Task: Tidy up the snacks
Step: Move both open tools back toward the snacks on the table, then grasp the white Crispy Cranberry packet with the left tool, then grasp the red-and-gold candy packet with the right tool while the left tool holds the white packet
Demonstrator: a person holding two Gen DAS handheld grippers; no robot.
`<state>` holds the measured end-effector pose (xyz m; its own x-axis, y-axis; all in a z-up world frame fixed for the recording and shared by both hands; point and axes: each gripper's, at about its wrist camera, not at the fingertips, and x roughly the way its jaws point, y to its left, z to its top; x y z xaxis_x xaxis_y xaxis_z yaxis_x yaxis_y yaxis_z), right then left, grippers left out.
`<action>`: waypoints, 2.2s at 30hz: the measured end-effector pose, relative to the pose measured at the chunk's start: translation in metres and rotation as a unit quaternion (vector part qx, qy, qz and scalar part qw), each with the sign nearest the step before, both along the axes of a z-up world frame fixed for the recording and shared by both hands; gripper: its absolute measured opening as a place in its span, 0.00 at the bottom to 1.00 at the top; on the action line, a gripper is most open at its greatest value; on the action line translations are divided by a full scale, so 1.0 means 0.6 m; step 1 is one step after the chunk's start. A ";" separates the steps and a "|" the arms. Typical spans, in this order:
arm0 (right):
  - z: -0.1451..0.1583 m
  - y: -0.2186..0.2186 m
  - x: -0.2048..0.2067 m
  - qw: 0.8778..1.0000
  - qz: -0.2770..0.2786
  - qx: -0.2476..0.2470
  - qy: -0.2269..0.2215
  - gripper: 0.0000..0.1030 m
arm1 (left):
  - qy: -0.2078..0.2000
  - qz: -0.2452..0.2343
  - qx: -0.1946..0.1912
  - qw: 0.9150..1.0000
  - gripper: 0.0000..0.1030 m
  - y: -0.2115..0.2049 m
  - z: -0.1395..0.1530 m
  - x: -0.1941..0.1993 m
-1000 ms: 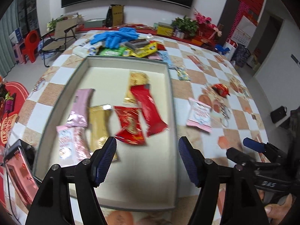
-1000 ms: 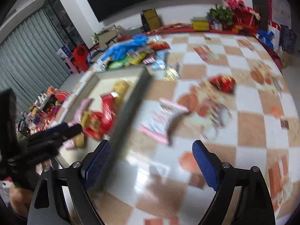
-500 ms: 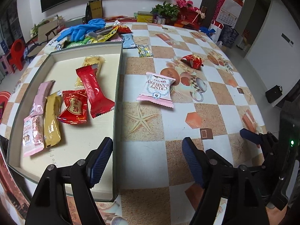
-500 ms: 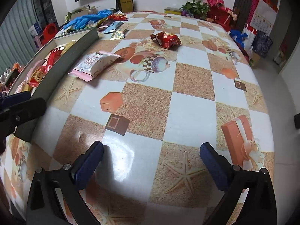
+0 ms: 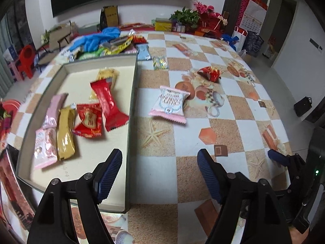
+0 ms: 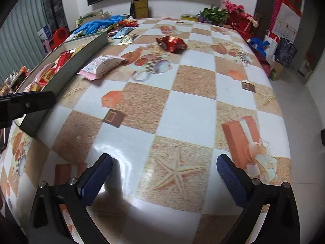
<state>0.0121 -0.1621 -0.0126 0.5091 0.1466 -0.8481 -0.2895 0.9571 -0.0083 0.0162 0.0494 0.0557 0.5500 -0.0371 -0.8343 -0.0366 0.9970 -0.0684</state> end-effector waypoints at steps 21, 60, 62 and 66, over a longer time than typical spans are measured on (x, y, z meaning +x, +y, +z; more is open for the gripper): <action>0.000 -0.001 0.002 1.000 0.001 0.003 -0.003 1.00 | 0.066 -0.028 0.028 0.997 0.50 -0.058 -0.080 0.198; 0.009 0.087 0.348 0.995 -0.079 0.045 0.046 0.97 | -0.034 -0.098 -0.006 0.995 0.47 -0.038 -0.081 -0.011; 0.010 0.105 0.348 0.998 -0.062 -0.003 0.027 0.72 | -0.034 -0.098 -0.008 0.995 0.47 -0.037 -0.081 -0.011; 0.018 0.124 0.343 0.999 -0.028 -0.002 0.020 0.49 | -0.034 -0.098 -0.011 0.995 0.47 -0.036 -0.081 -0.011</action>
<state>0.2180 -0.0875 -0.0016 0.4821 0.1154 -0.8685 -0.2361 0.9717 -0.0020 0.0093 0.0275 0.0071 0.5864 -0.1663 -0.7928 0.1628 0.9829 -0.0858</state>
